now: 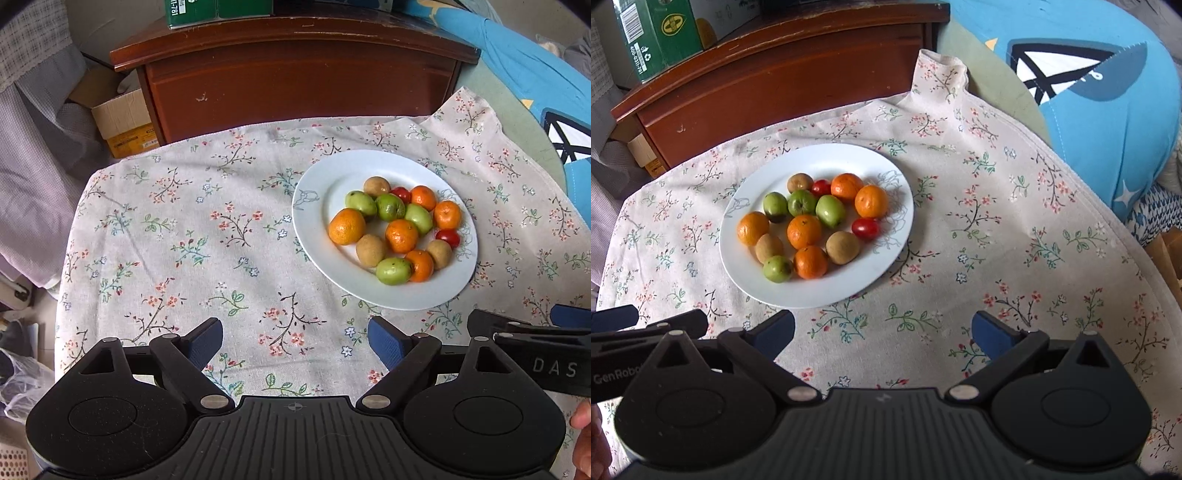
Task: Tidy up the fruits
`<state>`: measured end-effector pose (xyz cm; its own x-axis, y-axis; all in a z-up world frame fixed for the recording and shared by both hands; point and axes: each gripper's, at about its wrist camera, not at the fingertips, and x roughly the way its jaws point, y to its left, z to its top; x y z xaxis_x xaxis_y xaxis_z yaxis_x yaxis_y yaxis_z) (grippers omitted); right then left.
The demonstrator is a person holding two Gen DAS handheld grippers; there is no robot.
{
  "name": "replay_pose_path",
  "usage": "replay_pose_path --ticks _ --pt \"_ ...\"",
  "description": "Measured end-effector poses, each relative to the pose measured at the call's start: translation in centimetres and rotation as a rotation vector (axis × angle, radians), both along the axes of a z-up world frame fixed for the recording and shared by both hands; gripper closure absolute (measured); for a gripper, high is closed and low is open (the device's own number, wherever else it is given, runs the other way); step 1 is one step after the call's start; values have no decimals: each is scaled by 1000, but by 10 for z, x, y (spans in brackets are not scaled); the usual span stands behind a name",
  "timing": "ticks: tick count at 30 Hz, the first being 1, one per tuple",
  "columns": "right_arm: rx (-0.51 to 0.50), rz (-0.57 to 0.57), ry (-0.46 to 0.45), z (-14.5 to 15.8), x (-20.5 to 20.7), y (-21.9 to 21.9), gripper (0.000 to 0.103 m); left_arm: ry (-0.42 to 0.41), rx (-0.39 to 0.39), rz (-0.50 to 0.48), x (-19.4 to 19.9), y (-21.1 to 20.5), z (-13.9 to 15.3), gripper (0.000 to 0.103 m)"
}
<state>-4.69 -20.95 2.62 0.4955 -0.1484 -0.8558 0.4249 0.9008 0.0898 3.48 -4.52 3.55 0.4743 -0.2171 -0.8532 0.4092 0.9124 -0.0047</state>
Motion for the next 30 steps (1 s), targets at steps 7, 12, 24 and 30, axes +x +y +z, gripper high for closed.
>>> replay_pose_path --ticks 7,12,24,30 --pt "-29 25 12 0 2 6 1 14 29 7 2 0 -4 15" --pt "-38 3 36 -5 4 2 1 -11 49 7 2 -2 -5 15" --pt "-66 16 39 -7 7 4 1 -21 80 -10 1 -7 -7 15" --pt "-64 8 42 -9 8 2 1 -33 93 -15 3 -11 -7 15"
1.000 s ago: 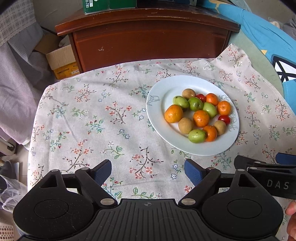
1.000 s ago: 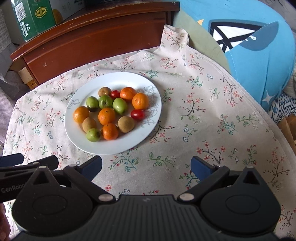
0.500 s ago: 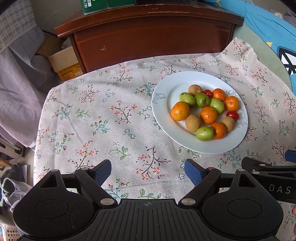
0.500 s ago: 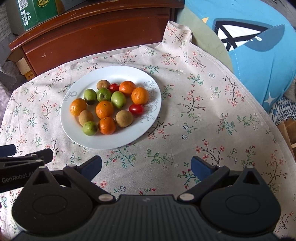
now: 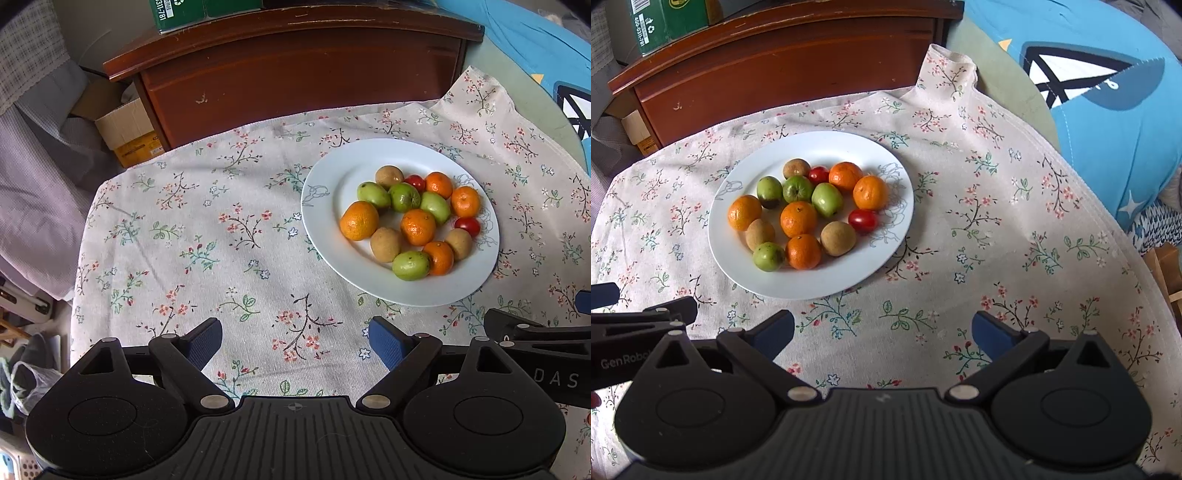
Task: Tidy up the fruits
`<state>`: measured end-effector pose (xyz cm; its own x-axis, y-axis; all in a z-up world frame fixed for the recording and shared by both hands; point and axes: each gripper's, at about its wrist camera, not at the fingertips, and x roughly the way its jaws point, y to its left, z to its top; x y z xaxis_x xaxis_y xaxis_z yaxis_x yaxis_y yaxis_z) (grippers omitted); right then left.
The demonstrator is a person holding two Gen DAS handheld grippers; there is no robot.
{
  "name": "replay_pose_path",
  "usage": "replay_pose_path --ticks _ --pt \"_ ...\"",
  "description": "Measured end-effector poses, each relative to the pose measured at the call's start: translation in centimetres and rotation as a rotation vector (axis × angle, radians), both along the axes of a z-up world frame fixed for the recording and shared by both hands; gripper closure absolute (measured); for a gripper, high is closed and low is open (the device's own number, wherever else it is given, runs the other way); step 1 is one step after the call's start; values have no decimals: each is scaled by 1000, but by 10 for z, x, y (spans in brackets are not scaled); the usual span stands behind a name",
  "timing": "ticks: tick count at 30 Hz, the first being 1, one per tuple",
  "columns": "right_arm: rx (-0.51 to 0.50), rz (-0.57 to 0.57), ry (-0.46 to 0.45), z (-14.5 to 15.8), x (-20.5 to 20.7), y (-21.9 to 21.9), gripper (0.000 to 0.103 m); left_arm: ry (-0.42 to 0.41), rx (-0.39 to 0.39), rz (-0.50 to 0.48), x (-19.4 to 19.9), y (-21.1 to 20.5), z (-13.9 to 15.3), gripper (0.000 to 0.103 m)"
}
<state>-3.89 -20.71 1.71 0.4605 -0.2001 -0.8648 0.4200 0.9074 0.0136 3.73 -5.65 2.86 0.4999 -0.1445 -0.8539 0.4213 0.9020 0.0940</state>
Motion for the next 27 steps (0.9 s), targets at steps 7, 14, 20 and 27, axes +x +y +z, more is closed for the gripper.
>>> replay_pose_path --ticks 7,14,20,27 --pt "-9 -12 -1 0 1 -1 1 -7 11 -4 2 -4 0 15" --pt "-16 -11 5 -2 3 -3 1 -3 23 2 4 -8 -2 15" --pt "-25 -4 7 -3 4 -2 1 1 30 6 5 -10 -5 15" --pt "-19 0 11 -5 4 -5 1 11 33 6 5 -11 -7 15"
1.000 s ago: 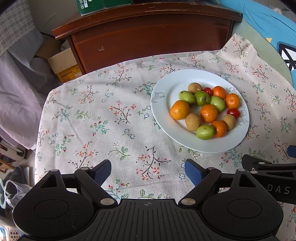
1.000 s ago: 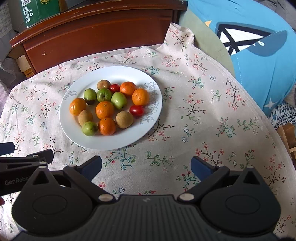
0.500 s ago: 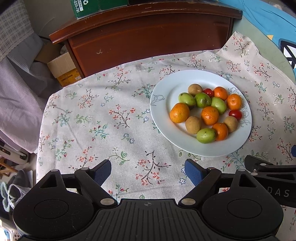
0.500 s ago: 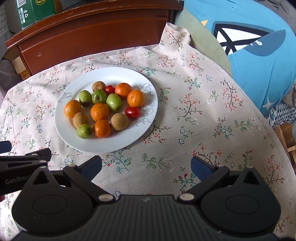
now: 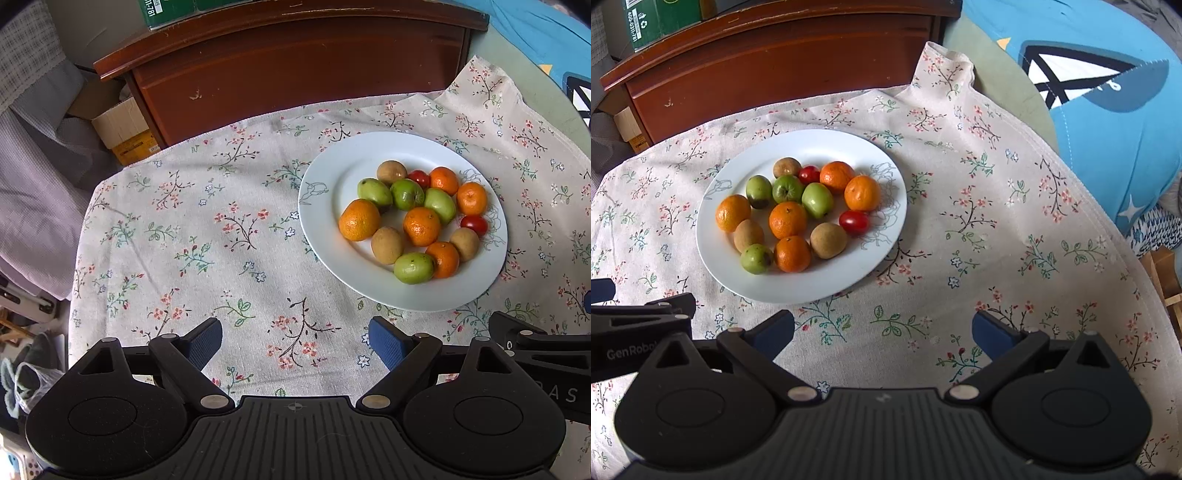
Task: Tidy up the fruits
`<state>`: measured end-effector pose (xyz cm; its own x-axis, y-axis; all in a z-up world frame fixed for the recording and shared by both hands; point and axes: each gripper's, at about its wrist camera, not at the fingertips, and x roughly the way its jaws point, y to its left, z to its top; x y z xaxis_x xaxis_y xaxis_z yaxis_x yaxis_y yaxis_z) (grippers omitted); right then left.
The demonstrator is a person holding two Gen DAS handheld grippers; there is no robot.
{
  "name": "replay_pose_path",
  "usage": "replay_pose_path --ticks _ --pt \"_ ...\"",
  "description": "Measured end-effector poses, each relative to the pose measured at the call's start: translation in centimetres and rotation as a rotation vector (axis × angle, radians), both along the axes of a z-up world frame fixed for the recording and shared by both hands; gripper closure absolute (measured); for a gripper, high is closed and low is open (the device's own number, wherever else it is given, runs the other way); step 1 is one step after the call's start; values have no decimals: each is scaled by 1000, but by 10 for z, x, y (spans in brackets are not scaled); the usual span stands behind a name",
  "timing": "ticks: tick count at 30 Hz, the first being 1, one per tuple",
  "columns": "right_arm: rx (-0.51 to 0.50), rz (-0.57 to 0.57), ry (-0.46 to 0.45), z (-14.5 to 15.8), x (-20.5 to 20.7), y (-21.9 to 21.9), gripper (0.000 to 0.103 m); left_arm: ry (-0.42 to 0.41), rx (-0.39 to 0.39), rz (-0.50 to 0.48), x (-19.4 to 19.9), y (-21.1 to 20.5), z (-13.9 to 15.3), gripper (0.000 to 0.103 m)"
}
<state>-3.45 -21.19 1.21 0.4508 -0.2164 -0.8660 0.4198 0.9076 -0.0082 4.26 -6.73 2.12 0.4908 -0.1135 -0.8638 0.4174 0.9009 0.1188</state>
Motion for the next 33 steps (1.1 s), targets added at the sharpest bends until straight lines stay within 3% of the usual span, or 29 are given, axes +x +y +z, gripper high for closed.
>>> replay_pose_path --ticks 28,33 --pt "-23 52 -2 -7 -22 6 1 -14 17 -15 -27 14 -3 15" --pt "29 14 -66 -8 -46 -1 1 9 -1 -11 -43 27 -5 15"
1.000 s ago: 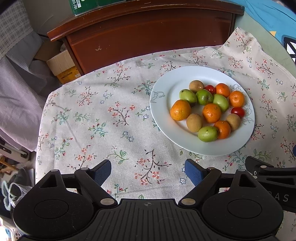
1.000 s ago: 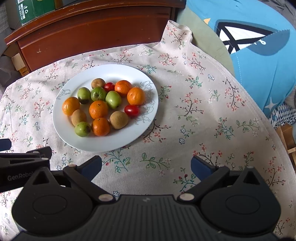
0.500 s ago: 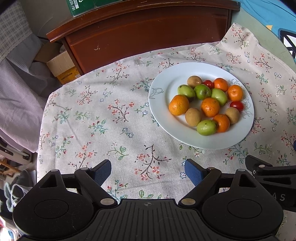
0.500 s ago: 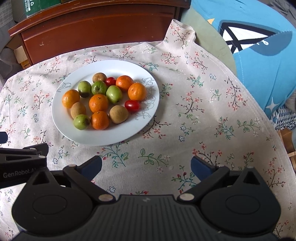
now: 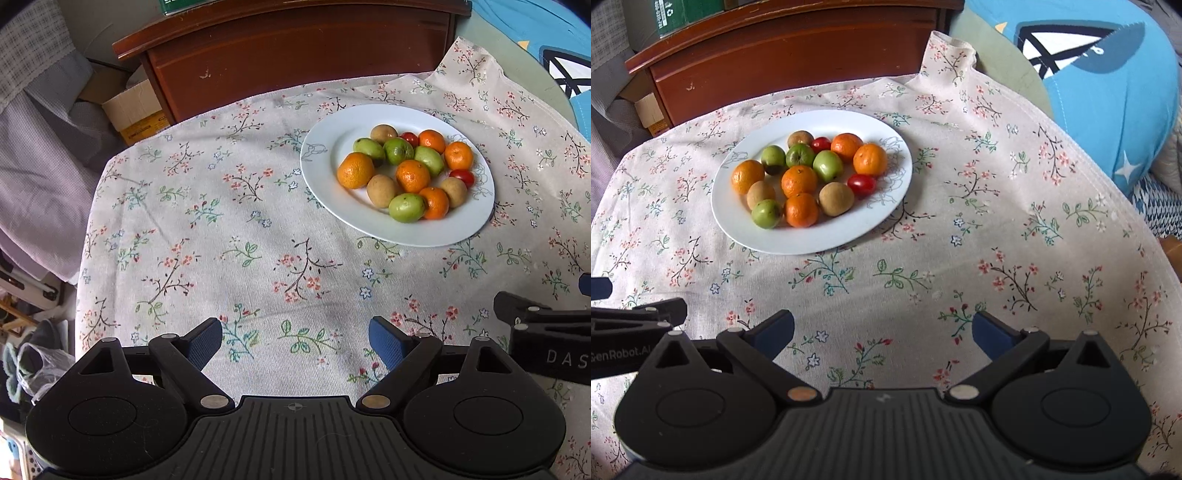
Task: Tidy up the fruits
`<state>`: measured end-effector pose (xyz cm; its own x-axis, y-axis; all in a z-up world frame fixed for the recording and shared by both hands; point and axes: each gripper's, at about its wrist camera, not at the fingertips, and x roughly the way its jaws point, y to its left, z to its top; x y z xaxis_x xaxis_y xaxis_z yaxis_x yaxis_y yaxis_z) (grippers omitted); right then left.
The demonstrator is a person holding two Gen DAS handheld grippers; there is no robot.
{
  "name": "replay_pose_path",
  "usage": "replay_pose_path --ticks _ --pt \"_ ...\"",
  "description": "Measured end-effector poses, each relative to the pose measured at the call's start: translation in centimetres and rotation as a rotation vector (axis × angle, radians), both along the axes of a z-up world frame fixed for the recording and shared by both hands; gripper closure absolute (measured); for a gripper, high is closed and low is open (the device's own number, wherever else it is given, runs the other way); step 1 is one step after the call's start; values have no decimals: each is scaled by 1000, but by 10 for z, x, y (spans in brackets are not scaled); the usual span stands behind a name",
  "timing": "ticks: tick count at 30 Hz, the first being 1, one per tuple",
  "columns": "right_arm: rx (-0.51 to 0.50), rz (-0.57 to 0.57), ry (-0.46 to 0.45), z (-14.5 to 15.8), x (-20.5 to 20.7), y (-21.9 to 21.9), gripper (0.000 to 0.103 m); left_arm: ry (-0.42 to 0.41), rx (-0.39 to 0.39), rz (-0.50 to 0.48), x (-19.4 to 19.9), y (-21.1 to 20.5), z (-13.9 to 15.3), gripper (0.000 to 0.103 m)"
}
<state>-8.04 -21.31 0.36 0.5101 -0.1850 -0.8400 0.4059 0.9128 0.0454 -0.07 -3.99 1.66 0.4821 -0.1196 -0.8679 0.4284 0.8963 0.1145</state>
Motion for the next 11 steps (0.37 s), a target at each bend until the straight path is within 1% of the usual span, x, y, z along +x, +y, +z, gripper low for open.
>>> replay_pose_path --ticks 2,4,8,11 --pt "19 -54 -36 -2 -9 -10 1 8 -15 3 -6 5 2 15" --pt "34 -129 -51 -6 -15 -23 1 10 -33 7 -12 9 4 15" --pt "14 -308 -87 -16 -30 -51 1 1 -66 3 -22 15 12 15" --pt "-5 -372 -95 -27 -35 -64 1 -4 -93 0 -26 18 18 15"
